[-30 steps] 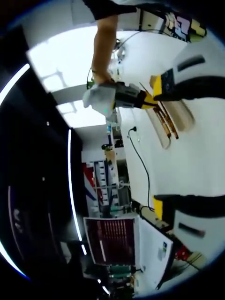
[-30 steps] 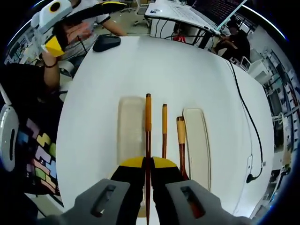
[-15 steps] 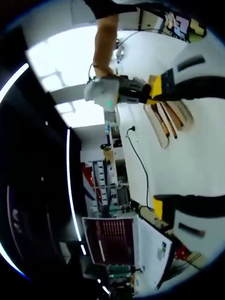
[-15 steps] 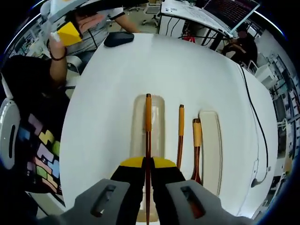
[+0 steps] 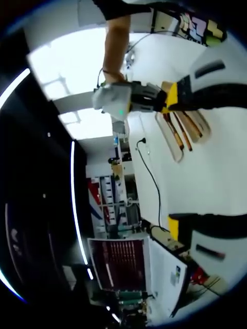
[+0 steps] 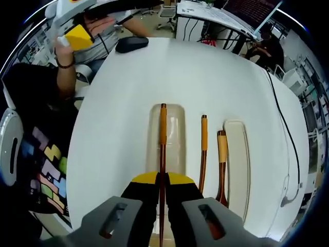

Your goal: Arrange the utensils inside the cutlery case until each visible utensil rests in its matching compartment.

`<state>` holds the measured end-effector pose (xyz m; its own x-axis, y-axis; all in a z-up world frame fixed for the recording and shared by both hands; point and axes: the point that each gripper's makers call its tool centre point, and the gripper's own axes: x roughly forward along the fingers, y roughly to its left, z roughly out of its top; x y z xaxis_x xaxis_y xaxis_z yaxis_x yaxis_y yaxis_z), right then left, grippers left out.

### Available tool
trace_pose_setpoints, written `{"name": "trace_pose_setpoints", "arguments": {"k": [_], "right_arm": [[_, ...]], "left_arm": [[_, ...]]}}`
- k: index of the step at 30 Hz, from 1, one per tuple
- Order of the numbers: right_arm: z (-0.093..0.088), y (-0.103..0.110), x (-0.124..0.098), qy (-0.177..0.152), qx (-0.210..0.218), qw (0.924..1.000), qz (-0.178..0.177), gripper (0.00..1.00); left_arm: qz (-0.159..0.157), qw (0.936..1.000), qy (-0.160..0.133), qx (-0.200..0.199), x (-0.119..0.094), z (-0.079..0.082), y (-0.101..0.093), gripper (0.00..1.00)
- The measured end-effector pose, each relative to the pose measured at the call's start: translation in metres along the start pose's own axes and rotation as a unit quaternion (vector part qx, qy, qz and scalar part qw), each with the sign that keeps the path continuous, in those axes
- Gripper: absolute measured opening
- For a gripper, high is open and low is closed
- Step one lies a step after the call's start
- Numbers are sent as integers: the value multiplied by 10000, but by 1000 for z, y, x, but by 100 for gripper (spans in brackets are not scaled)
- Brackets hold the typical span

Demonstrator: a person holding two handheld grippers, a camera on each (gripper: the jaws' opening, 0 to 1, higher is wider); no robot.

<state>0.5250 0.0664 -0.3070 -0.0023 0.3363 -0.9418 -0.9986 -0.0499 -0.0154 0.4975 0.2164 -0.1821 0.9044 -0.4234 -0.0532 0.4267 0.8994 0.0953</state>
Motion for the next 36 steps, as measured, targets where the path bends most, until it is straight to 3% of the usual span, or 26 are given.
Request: {"name": "trace_pose_setpoints", "arguments": {"k": [14, 36], "right_arm": [[-5, 10, 8, -59, 393, 9986, 347, 3], [-4, 10, 13, -264, 494, 9977, 395, 4]], "left_arm": [[7, 10000, 86, -10, 2, -5, -1, 86], [-31, 9999, 153, 14, 4, -8, -3, 86]]}}
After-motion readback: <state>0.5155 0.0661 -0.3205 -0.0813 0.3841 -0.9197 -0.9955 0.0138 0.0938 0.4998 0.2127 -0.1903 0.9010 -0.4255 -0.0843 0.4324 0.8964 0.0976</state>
